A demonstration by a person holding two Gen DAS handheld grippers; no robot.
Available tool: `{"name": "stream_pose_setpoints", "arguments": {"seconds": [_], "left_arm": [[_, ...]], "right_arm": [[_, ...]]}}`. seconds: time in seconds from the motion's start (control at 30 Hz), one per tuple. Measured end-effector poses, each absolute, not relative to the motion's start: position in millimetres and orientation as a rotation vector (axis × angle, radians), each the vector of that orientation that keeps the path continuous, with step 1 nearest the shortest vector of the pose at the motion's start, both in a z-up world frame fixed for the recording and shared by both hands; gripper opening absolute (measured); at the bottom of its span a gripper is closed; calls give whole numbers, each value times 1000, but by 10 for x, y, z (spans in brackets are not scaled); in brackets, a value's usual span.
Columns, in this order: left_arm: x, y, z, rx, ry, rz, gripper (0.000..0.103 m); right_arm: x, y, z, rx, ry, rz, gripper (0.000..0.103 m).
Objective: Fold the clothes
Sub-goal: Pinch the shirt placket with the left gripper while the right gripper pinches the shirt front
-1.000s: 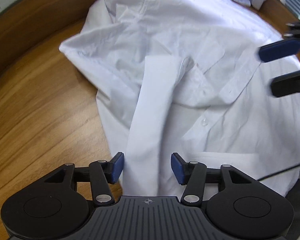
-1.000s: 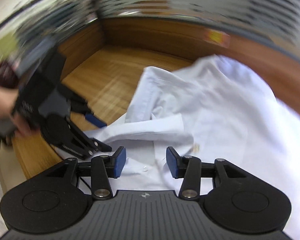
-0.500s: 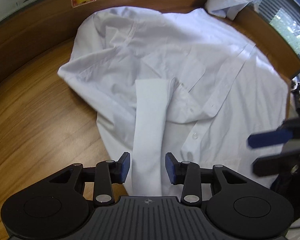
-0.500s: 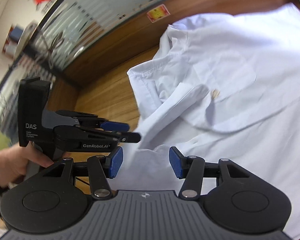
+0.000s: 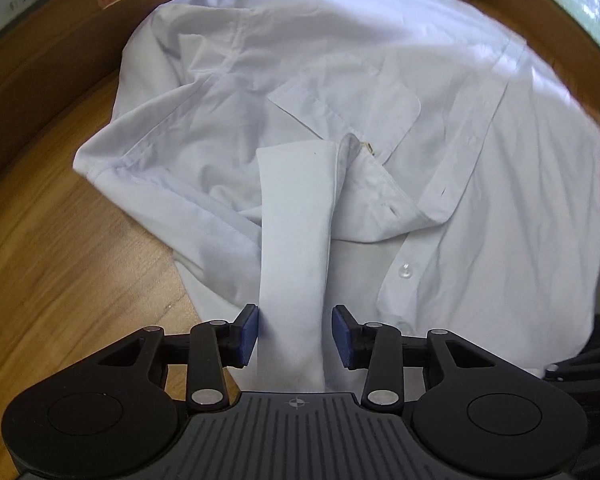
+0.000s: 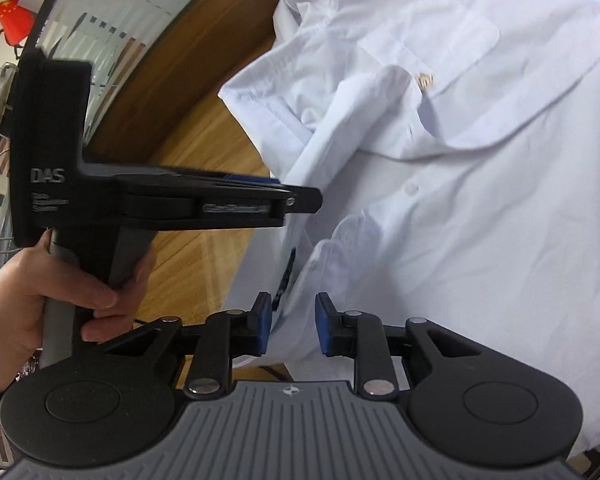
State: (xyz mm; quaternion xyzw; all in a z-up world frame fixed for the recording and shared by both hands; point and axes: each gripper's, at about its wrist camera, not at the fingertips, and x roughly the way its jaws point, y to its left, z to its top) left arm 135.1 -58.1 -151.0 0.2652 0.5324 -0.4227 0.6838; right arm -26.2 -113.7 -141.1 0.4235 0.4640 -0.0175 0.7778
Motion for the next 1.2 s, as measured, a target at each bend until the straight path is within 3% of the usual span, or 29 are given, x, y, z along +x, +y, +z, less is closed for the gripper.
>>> {"name": "stream_pose_setpoints", "arguments": {"seconds": [0.07,0.1,0.23,0.33,0.83,1.13,1.2], "left_arm": [[1275,-606,-1547,640,1164,-936,42],[1237,-618,-1565,663,1149,-930,34],[1267,-541,-1551,627,1128,-934,14],[1465,-435,-1547,535,1166,-878,8],[2033,-91,-1662,154,1394,-681,7],[2060,-99,-1597,171,1442,-718,15],[2054,-102,-1575,176,1451,-725,15]], "right_arm": [[-297,-1097,-1451,937,1004,-43,27],[-315,-1077,-1472,947,1005,-46,27],[-419,-1046,-1565,1015,987,-67,13],[-530,-1046,-1593,1016,968,-88,6],[-1044,-1011,-1685,908,891,-123,3],[-1194,-1272,-1661,1044,804,-108,27],[-1165,-1360,-1739,1118,815,-114,29]]}}
